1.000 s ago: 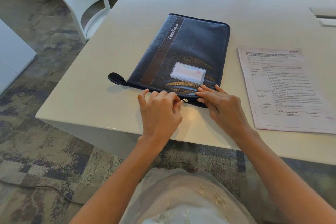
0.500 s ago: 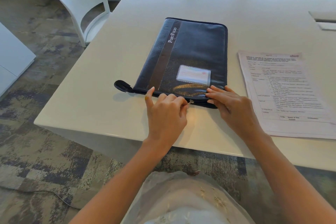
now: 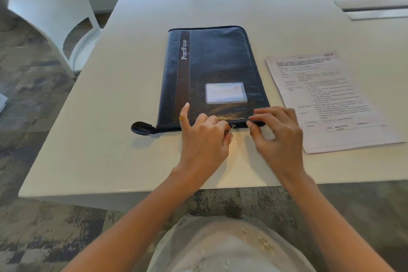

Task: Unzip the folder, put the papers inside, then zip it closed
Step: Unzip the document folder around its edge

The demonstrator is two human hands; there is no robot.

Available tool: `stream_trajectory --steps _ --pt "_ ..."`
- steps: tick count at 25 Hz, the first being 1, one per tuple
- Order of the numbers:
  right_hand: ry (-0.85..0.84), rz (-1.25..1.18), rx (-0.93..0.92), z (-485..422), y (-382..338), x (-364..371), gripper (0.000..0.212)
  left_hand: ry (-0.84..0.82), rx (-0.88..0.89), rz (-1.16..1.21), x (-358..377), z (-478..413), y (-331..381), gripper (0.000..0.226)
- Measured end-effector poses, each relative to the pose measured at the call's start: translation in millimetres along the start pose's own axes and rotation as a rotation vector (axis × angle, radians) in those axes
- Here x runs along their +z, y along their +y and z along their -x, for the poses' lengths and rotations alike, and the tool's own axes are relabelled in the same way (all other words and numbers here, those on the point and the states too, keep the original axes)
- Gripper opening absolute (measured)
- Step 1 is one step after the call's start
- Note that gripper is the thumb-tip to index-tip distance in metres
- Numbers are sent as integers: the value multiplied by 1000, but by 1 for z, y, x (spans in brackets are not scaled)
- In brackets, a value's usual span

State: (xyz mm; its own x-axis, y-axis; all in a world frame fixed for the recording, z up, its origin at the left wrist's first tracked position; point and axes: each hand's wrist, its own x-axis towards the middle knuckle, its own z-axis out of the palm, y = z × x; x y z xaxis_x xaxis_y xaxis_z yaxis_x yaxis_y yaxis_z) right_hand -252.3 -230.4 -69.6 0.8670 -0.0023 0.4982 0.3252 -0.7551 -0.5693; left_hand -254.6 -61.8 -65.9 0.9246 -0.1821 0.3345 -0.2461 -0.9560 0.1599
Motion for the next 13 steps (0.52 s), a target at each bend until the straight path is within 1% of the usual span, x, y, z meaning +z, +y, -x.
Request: stream_trajectory --steps 1,3,5,7,8,10,13 --pt "13 28 51 5 -8 4 11 -19 24 7 -1 0 -2 14" --pt "-16 69 182 13 -23 13 18 -96 94 23 -6 -2 -9 16" --pt "-43 110 251 17 -32 23 25 -199 174 69 -14 -9 -20 18" --pt "-42 159 300 15 -37 30 28 -282 223 215 -22 -26 -36 19" --pt "-31 186 324 14 -40 33 29 -292 249 291 -25 -39 -42 19" --pt "4 240 360 13 -46 41 24 -314 336 405 -27 -73 -46 23" --pt "58 268 407 14 -51 51 12 -402 578 503 -9 -122 -21 23"
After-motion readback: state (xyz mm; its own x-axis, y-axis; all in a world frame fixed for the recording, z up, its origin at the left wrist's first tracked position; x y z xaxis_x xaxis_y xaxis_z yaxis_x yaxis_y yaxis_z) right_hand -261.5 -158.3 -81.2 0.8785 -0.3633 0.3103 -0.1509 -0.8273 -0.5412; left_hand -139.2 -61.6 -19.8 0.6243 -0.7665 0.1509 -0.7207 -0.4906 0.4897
